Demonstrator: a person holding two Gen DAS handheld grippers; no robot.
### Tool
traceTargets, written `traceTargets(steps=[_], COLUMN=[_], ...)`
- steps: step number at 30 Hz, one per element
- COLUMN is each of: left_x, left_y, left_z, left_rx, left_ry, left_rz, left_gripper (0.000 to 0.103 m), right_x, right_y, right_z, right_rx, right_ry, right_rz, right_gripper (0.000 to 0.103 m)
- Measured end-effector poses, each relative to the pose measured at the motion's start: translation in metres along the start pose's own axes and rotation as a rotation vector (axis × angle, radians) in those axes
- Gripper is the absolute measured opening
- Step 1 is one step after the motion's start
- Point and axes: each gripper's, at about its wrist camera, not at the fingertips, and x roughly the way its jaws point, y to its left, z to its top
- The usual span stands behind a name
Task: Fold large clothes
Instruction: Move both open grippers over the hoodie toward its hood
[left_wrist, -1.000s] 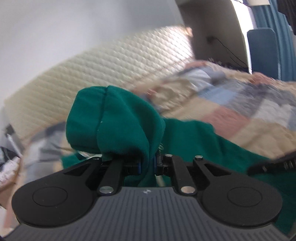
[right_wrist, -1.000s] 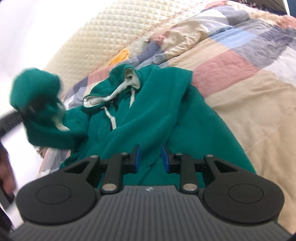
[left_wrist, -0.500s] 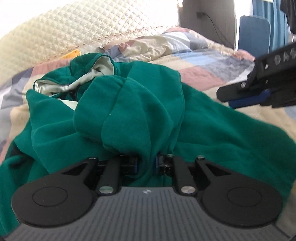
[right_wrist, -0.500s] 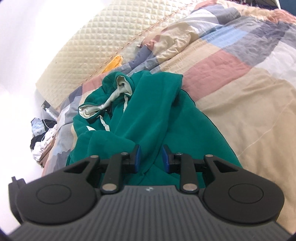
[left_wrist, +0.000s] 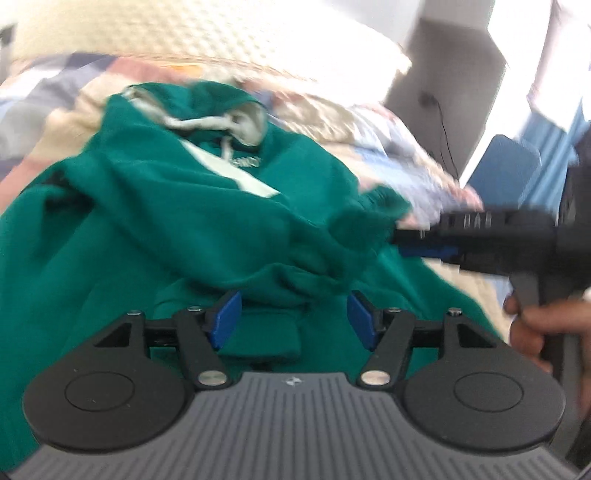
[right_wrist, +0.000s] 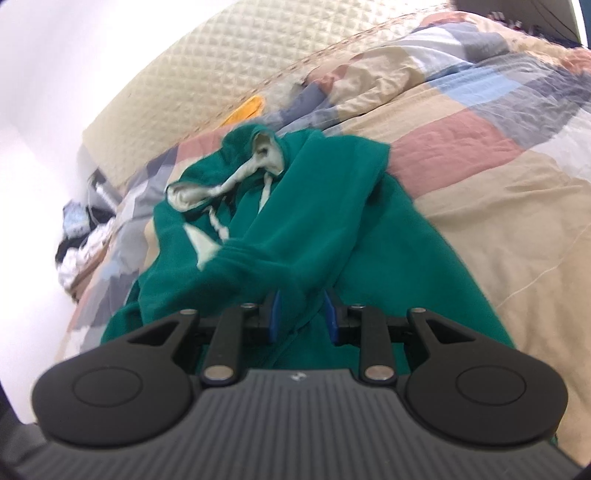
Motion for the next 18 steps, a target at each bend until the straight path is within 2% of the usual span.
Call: traceTargets(steps=[3,6,9,12,13,15,16,17,18], left_x=[-0.017,-0.027,-0.028,-0.018,-0.013,-0.002,0.003,0.008,0.014], left_y=[0.020,0.041,0.053,0.061,0.063,0.066,0.067,0.068,0.070], left_z=[0.004,0.012,0.014,0.013,0.011,0.010,0.009,0.010,0.009], left_rx=[-0.106,-0.224,-0.278,-0.318,-0.329,-0.344,-0.348,-0.351,-0.356], left_ry=[-0.064,-0.127,-0.141,-0.117,-0.109,-0.096,-0.091,-0.088,-0.086], left_rz=[0.023,0.018,0.028,0.032,0.029,0.019,0.019,0.019,0.019], left_gripper=[0.069,0.069,0.069,0.069,0.069,0.069,0.069,0.069,0.069], right_x=[0.005,0.005,-0.004,-0.017,-0.020,-0.022,-0.021,-0.020,-0.017], right_y=[0.012,0.022,0.024,0.022,0.022,0.021,0.021,0.020,0.020], right_z=[-0.007,-0.010,-0.004,0.003,0.004,0.008,0.009,0.010,0.011], right_rx=[-0.047,-0.084,-0.070,-0.055,-0.052,-0.042,-0.034,-0.027,-0.022], right_ry=[0.012,-0.014,-0.070,-0.152,-0.172,-0.195,-0.201,-0.200,-0.187], right_rz=[-0.005,-0.030,-0.027,-0.012,-0.008,0.015,0.029,0.040,0.051], right_gripper=[0.029,0.029,0.029,0.031,0.033,0.063,0.070,0.076,0.076])
